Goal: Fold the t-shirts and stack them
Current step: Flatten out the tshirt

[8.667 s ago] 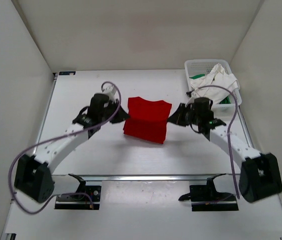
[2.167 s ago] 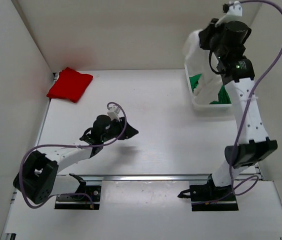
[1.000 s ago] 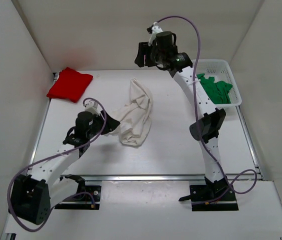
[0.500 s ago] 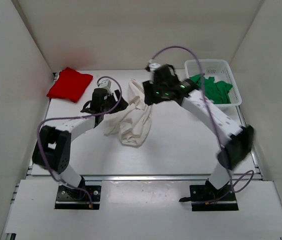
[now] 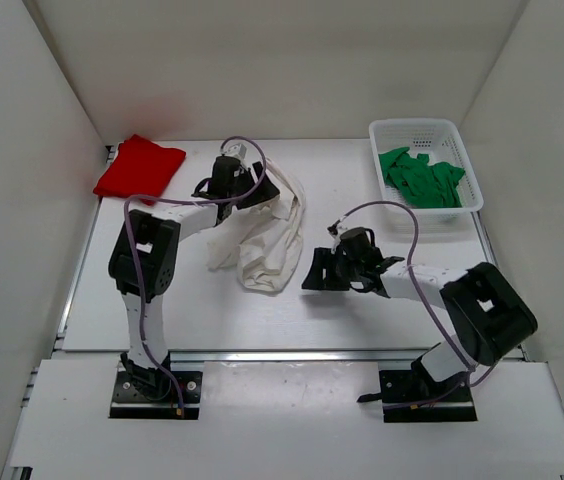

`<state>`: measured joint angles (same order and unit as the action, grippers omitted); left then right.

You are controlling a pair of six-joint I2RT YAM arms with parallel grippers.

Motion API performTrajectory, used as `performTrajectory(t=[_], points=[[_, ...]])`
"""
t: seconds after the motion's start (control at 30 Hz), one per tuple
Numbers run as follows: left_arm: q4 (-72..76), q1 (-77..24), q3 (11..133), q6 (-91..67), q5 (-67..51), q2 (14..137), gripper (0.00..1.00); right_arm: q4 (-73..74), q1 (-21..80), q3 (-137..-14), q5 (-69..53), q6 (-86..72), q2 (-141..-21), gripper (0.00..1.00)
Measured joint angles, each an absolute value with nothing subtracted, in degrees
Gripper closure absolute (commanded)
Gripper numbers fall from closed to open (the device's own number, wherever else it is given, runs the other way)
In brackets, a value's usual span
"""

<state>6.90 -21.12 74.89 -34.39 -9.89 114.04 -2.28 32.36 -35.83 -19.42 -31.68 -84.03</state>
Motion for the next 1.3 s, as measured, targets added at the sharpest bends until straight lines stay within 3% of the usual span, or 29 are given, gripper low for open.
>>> performTrajectory(t=[0.13,0.2,0.3,0.4,0.43,0.47,0.5,0.8,0.93,1.1,1.3], points=[[6.8,-20.7,78.4,-36.6,-10.8,117.4,0.43,-10.2,32.6,-37.5,-20.7,-34.6,-90.0,0.45],[6.5,-20.6,81.0,-37.2,-11.4,119.8,0.65,-14.1,32.6,-38.9,-21.1,-35.8,-93.0,0.44],[6.4,-20.2,82.7,-38.0,-12.1,121.9,0.86,-18.0,32.5,-40.9,-21.5,-37.4,-97.1,0.52],[5.3,-19.6,82.7,-38.0,-12.4,121.9,0.97,-20.0,32.1,-43.6,-21.7,-38.3,-101.0,0.71],[5.2,-19.5,82.7,-37.7,-12.4,121.8,1.00,-20.3,31.8,-44.6,-21.8,-38.6,-102.3,0.84],[5.1,-19.3,82.4,-37.6,-12.5,121.5,1.00,-20.4,31.5,-45.5,-22.0,-38.7,-103.4,0.98],[5.0,-19.0,81.8,-37.5,-12.5,120.9,1.00,-20.4,31.1,-46.3,-22.0,-38.6,-104.2,1.00],[5.8,-10.2,64.7,-35.9,-12.5,100.0,1.00,-10.0,21.8,-48.9,-21.3,-34.0,-95.5,1.00],[6.4,-5.7,57.9,-35.1,-12.0,89.3,1.00,-2.0,16.3,-59.2,-18.9,-28.9,-94.8,1.00],[4.3,-2.7,53.4,-34.3,-11.3,84.6,1.00,5.1,12.0,-71.2,-17.3,-24.3,-98.1,1.00],[-2.3,0.0,51.9,-33.6,-11.5,79.7,1.00,14.2,14.5,-72.3,-13.1,-19.6,-93.9,1.00]])
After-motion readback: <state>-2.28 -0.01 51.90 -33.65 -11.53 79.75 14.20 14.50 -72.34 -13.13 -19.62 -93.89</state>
